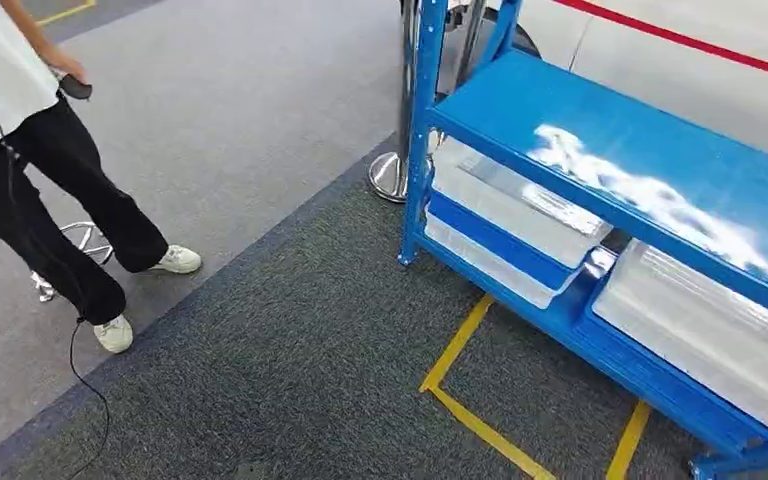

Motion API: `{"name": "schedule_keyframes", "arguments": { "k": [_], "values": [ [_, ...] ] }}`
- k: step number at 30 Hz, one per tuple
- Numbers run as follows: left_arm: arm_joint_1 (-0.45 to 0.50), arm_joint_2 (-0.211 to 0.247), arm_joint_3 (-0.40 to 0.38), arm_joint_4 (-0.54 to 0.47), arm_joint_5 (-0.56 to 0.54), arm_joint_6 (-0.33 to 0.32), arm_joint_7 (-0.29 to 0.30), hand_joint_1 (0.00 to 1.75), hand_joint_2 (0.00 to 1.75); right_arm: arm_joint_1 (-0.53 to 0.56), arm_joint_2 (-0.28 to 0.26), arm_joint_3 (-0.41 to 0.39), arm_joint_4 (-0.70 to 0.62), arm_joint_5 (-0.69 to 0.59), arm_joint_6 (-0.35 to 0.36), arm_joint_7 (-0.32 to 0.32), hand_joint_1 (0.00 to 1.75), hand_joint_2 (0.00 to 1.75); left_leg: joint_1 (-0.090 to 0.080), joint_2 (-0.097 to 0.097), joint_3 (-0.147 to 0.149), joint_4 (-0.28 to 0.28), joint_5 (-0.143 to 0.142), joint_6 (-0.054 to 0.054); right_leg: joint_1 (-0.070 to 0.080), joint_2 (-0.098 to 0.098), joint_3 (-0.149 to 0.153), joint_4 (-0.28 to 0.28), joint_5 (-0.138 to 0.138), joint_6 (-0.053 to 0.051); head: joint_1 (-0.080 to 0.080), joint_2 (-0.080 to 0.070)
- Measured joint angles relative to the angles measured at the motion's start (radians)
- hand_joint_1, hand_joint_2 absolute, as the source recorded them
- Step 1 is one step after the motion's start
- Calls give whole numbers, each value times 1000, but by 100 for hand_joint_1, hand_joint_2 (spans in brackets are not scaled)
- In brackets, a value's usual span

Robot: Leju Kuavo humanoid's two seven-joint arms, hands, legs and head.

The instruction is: Take the parts from the cabinet and place them on the table.

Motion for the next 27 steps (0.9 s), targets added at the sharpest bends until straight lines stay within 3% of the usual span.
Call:
{"name": "schedule_keyframes", "arguments": {
  "k": [1,2,3,4,6,7,8,10,11,12,13,15,16,17,18,19,21,22,23,24,25,26,27],
  "values": [
    [-4,0,0,0,0,0,1,0,0,2,0,-1,0,0,0,0,0,0,-2,11,9,-1,-3,-5,-1,12,1,-4,1,-6,0,0],
    [-6,0,0,0,0,0,3,0,0,1,0,-1,0,0,0,0,0,0,7,-18,7,11,-14,-15,-11,23,8,-12,6,-14,0,0],
    [-6,0,0,0,0,0,3,0,0,0,0,-2,0,0,0,0,0,0,8,-68,-4,39,-34,-18,-12,32,9,-14,7,-20,-1,0],
    [-4,0,0,0,0,0,4,0,0,-2,0,-2,0,0,0,0,0,0,8,-96,-37,108,-78,-18,-12,40,7,-13,9,-29,-2,0],
    [1,0,0,0,0,0,6,0,0,-5,0,-3,0,0,0,0,0,0,9,-109,-113,262,-143,-20,-11,68,5,-12,9,-32,-2,0],
    [5,0,0,0,0,0,6,0,0,-4,0,-5,0,0,0,0,0,0,9,-109,-142,308,-148,-20,-10,84,5,-10,9,-32,-2,0],
    [7,0,0,0,0,0,6,0,0,-4,0,-5,0,0,0,0,0,0,9,-109,-148,306,-126,-20,-11,99,5,-8,9,-32,-2,0],
    [6,0,0,0,0,0,6,0,0,-3,0,-5,0,0,0,0,0,0,10,-117,-106,186,-34,-15,-11,129,7,-4,6,-29,-2,0],
    [5,0,0,0,0,0,6,0,0,-3,0,-5,0,0,1,0,0,0,11,-143,-69,94,16,-10,-11,143,8,-1,5,-26,-2,0],
    [7,0,0,0,0,0,7,0,0,-3,1,-5,0,0,1,0,0,0,11,-194,-53,42,27,-3,-13,153,3,3,3,-23,-2,0],
    [6,0,0,0,0,1,8,0,0,-6,2,-5,0,0,2,0,0,0,16,-204,-50,25,21,-3,-6,165,-4,15,0,-14,0,0],
    [2,0,0,0,0,1,8,0,0,-2,2,-6,0,0,2,0,0,0,6,-183,-50,29,21,2,-15,184,-8,8,5,1,-1,0],
    [2,0,0,0,0,1,9,0,0,3,2,-6,0,0,2,0,0,0,5,-173,-44,27,24,10,-16,195,-11,4,9,10,-2,0],
    [0,-1,0,0,0,1,9,0,0,5,0,-7,0,0,2,0,0,0,19,-156,-43,8,36,23,-17,198,-12,11,8,14,-2,0],
    [-1,0,0,0,0,1,9,0,0,6,3,-7,0,0,3,0,0,0,16,-145,-39,4,40,28,-12,140,-21,28,-8,17,1,0],
    [-1,0,0,0,0,2,8,0,0,5,4,-7,0,0,3,0,0,0,15,-133,-39,1,43,35,-12,93,-47,81,-47,23,5,0],
    [4,0,0,0,0,2,9,0,0,-2,4,-7,0,0,3,0,0,0,12,-104,-42,1,42,36,-16,64,-122,236,-124,33,5,0],
    [6,1,0,0,0,2,9,0,0,-2,4,-7,0,0,4,0,0,0,11,-87,-42,2,40,35,-18,61,-149,292,-140,37,5,0],
    [7,1,0,0,0,2,9,0,0,-1,4,-7,0,0,4,0,0,0,12,-73,-42,2,38,33,-20,59,-153,305,-132,40,5,0],
    [6,1,0,0,0,2,9,0,0,0,3,-7,0,0,5,0,0,0,12,-60,-40,2,36,32,-23,55,-132,266,-101,42,6,0],
    [5,1,0,0,0,2,9,0,0,2,3,-8,0,0,5,0,0,0,12,-50,-36,2,34,29,-24,49,-91,195,-60,41,5,0],
    [4,0,0,0,0,2,9,0,0,3,3,-8,0,0,5,0,0,0,12,-39,-31,2,30,24,-23,31,-36,94,-17,38,6,0],
    [4,0,0,0,0,2,9,0,0,2,3,-8,0,0,5,0,0,0,11,-27,-25,3,26,19,-20,-11,10,9,1,33,6,0]
  ]
}}
